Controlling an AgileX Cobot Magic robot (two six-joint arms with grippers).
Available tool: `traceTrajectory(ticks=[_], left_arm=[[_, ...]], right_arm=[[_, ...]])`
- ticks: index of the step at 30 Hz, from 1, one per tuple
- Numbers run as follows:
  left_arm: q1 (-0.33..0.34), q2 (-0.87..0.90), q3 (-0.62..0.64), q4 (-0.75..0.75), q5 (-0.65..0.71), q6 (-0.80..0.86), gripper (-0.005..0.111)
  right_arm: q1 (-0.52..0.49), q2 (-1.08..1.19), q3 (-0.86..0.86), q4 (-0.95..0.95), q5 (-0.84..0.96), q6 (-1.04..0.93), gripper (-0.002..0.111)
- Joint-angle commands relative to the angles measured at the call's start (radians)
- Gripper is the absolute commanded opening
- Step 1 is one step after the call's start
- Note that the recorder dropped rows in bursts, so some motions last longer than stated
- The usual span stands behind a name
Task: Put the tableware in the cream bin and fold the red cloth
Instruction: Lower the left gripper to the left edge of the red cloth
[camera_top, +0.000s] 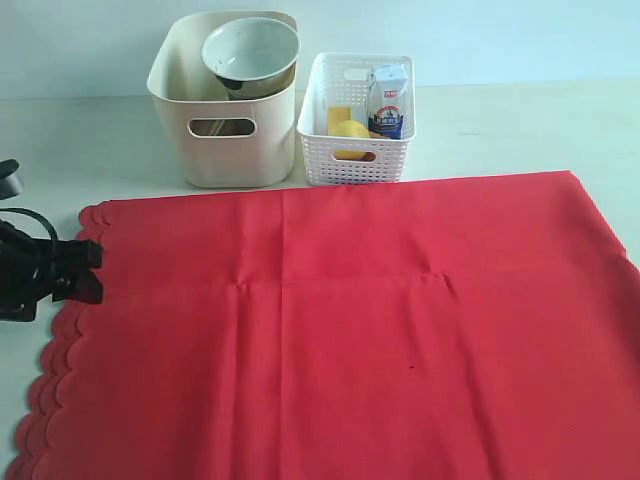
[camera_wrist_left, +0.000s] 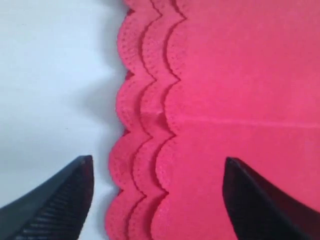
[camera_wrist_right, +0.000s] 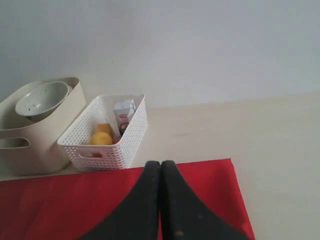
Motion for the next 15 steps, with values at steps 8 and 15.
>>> traceTrajectory(ticks=[8, 15], left_arm=[[0.001, 0.065, -0.019, -0.051, -0.017, 0.072, 0.071], [0.001, 0.096, -0.055, -0.112, 0.031, 0.153, 0.071]], right_arm=[[-0.004, 0.348, -0.121, 0.081, 0.167, -0.110, 0.000], [-0.004, 0.796, -0.290, 0.090, 0.240, -0.192, 0.000]])
